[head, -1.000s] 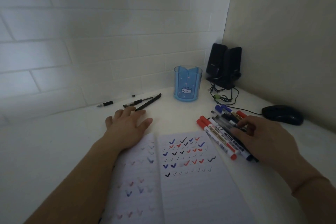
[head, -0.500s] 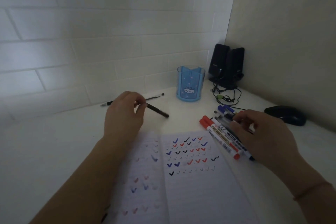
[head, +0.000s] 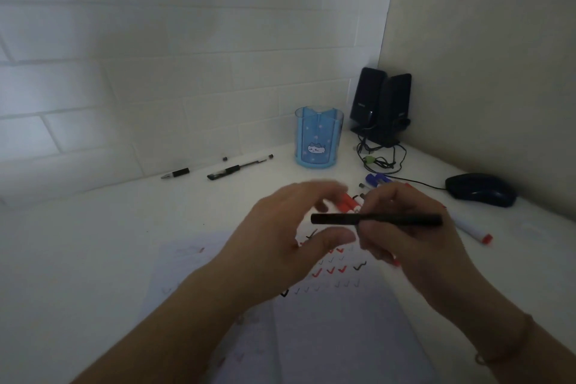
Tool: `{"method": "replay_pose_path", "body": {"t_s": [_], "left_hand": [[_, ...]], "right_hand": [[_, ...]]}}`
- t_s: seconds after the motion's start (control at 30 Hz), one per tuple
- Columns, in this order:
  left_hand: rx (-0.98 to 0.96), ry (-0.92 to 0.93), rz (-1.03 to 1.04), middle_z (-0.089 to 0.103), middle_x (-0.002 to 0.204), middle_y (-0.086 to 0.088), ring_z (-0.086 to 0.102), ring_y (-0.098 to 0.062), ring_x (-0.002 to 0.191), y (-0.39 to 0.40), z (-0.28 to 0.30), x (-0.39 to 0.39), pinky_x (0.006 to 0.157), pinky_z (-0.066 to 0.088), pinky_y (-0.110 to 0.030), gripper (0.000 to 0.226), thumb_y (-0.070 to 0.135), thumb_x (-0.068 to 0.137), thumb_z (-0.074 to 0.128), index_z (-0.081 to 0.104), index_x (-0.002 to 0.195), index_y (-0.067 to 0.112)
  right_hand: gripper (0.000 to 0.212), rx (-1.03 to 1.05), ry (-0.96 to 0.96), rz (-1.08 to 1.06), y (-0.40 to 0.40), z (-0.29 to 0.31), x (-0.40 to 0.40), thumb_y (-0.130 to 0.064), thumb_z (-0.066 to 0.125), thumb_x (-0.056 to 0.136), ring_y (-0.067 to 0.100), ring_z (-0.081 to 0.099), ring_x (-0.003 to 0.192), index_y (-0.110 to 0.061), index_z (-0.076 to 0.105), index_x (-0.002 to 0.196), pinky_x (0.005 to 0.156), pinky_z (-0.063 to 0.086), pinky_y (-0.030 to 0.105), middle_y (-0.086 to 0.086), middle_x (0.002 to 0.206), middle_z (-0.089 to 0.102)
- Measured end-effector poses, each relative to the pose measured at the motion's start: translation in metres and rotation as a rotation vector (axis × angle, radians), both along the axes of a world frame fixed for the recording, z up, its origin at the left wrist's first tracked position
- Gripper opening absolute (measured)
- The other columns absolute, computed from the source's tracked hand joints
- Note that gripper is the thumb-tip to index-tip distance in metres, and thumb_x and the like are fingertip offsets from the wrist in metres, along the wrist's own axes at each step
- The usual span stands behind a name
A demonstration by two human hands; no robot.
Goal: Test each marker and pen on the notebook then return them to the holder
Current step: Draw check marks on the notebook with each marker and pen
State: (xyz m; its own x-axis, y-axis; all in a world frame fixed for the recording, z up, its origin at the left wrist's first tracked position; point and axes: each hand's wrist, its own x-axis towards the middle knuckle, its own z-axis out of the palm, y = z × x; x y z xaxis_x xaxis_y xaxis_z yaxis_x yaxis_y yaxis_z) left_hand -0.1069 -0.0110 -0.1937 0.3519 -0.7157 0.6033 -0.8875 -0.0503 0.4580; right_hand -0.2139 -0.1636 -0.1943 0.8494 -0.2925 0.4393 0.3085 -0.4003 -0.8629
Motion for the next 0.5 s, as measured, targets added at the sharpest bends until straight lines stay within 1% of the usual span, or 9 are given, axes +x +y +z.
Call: {"method": "replay_pose_path", "body": {"t_s": [0.03,0.1,0.17,0.23,0.3,0.37,0.43,0.5], "left_hand": [[0.05,-0.073,0.025,0.064,0.106,0.017,0.057,0.0,0.095,-0.0012,-0.0027,0.002,0.083,0.052,-0.029,0.037,0.051,0.086,0.053,0.052,0.119,0.034],[0.096,-0.151,0.044,0.065,0.097,0.013,0.056,-0.002,0.086,-0.0027,-0.006,0.0039,0.076,0.052,-0.023,0.028,0.044,0.09,0.051,0.057,0.112,0.028],[0.115,-0.155,0.021,0.061,0.093,0.012,0.053,-0.003,0.082,-0.0036,-0.0071,0.0036,0.073,0.047,-0.014,0.021,0.037,0.094,0.044,0.054,0.109,0.028],[0.153,-0.13,-0.019,0.054,0.09,0.013,0.05,-0.004,0.08,-0.0037,-0.0069,0.0009,0.07,0.041,-0.013,0.02,0.035,0.097,0.036,0.051,0.107,0.027],[0.183,-0.099,-0.041,0.047,0.082,0.016,0.047,-0.005,0.075,-0.0034,-0.0066,-0.0014,0.066,0.038,-0.015,0.018,0.039,0.098,0.033,0.048,0.1,0.029],[0.211,-0.106,-0.023,0.046,0.074,0.017,0.047,-0.006,0.069,-0.0031,-0.0059,-0.0008,0.061,0.039,-0.019,0.018,0.046,0.095,0.035,0.044,0.089,0.033],[0.225,-0.121,-0.008,0.045,0.066,0.016,0.045,-0.007,0.061,-0.0025,-0.0055,0.002,0.055,0.037,-0.023,0.023,0.052,0.094,0.036,0.04,0.079,0.035],[0.237,-0.114,0.018,0.043,0.058,0.016,0.044,-0.005,0.054,-0.001,-0.0037,0.0047,0.052,0.036,-0.022,0.034,0.063,0.091,0.034,0.036,0.069,0.036]], "right_hand": [[0.005,0.096,-0.022,0.038,-0.001,0.0015,-0.0003,-0.012,0.064,0.075,0.012,0.05,0.044,-0.012,0.06,0.076,0.042,0.038,0.018,0.005,0.054,0.06],[0.005,0.165,-0.019,0.062,-0.002,0.0014,0.0005,-0.008,0.062,0.076,0.015,0.048,0.041,-0.009,0.057,0.074,0.04,0.036,0.018,0.007,0.05,0.058],[0.012,0.147,0.004,0.056,-0.0015,-0.0015,0.0024,-0.002,0.061,0.083,0.013,0.048,0.04,-0.006,0.055,0.074,0.041,0.038,0.017,0.008,0.05,0.058],[0.014,0.148,0.008,0.07,0.0001,-0.0028,0.004,-0.002,0.062,0.082,0.012,0.048,0.042,-0.008,0.055,0.072,0.043,0.039,0.017,0.007,0.051,0.057],[0.014,0.154,0.018,0.107,0.001,-0.002,0.0042,-0.012,0.067,0.075,0.012,0.046,0.043,-0.016,0.057,0.068,0.043,0.038,0.018,0.004,0.05,0.055],[0.01,0.145,0.034,0.163,0.0015,-0.0008,0.0039,-0.025,0.064,0.071,0.011,0.047,0.044,-0.019,0.058,0.067,0.044,0.039,0.018,0.002,0.051,0.056],[0.011,0.142,0.037,0.2,0.0013,-0.0011,0.0035,-0.028,0.061,0.07,0.009,0.047,0.044,-0.018,0.058,0.068,0.044,0.039,0.018,0.0,0.051,0.057],[0.009,0.146,0.024,0.195,0.0001,-0.0011,0.0034,-0.027,0.062,0.068,0.011,0.045,0.043,-0.02,0.057,0.065,0.044,0.039,0.02,-0.003,0.048,0.053]]}}
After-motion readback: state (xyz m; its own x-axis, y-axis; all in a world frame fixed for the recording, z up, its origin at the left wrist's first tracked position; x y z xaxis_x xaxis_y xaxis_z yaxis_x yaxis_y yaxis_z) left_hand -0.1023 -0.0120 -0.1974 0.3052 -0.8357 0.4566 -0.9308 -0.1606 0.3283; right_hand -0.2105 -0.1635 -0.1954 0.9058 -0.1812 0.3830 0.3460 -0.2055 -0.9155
